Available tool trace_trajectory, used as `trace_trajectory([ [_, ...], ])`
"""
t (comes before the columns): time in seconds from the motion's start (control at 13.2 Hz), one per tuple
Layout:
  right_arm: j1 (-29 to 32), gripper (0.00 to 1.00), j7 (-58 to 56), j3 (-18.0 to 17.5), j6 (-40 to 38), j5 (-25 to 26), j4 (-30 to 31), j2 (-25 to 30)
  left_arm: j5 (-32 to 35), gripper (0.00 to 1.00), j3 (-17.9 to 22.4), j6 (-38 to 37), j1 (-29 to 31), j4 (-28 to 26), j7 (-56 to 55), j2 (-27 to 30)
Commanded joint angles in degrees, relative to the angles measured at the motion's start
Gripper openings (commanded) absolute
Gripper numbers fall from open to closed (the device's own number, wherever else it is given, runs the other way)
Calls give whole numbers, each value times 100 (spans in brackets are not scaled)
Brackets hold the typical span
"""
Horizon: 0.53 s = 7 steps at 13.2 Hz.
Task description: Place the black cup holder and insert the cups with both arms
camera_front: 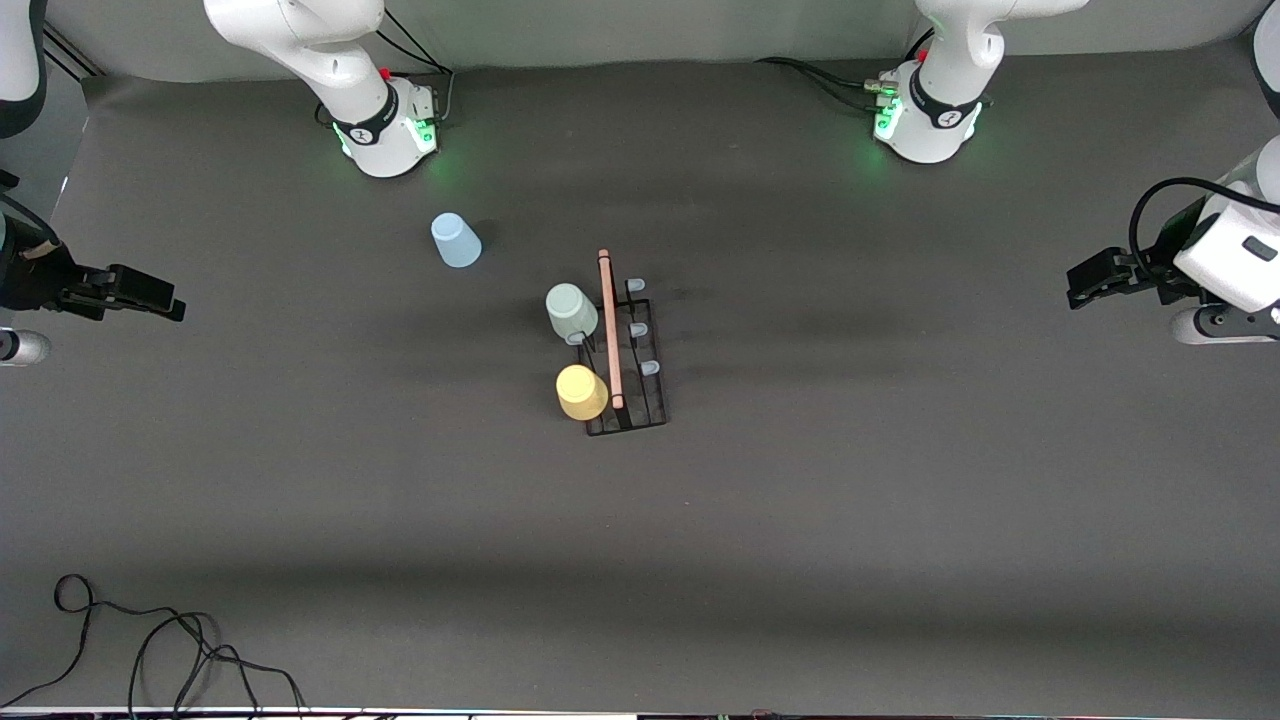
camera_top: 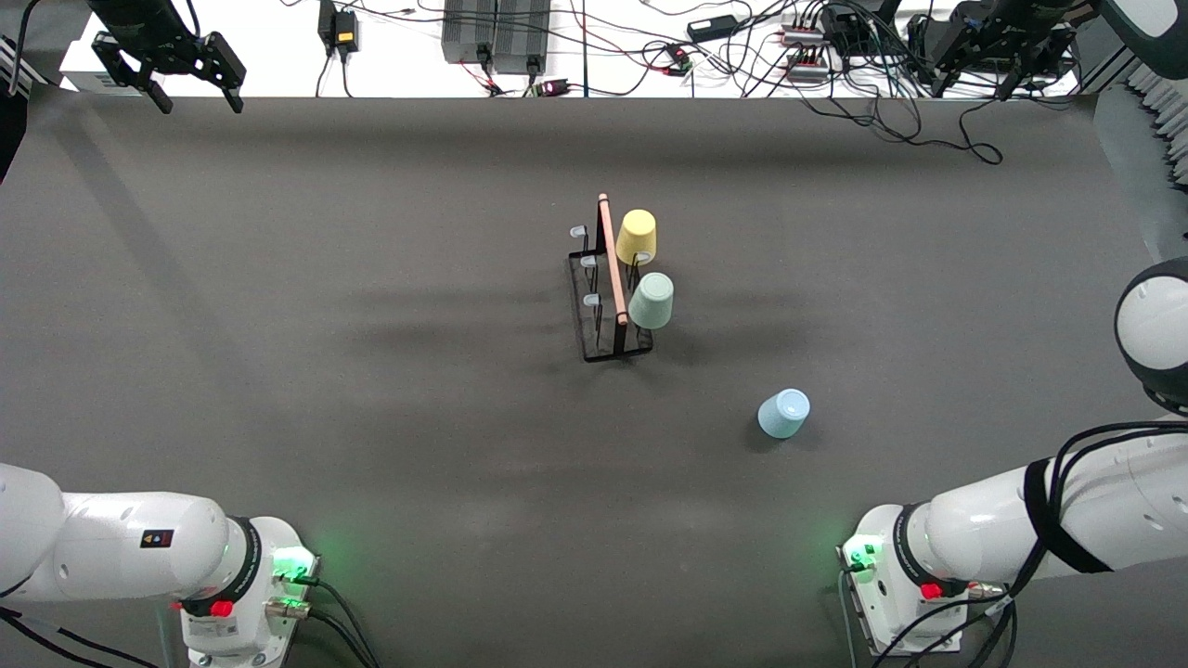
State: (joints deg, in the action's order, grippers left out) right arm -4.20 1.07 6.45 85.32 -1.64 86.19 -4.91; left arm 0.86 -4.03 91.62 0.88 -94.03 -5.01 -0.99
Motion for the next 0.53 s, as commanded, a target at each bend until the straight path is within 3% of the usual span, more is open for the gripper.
trace_trajectory([
  [0.0, 77, 100, -46, -135, 2, 120, 231, 200, -25, 100, 52, -65, -70, -10, 44, 56],
  [0.45, 33, 100, -72, -39, 63, 120, 223, 148, -25, 100, 52, -56, -70, -19, 44, 38],
])
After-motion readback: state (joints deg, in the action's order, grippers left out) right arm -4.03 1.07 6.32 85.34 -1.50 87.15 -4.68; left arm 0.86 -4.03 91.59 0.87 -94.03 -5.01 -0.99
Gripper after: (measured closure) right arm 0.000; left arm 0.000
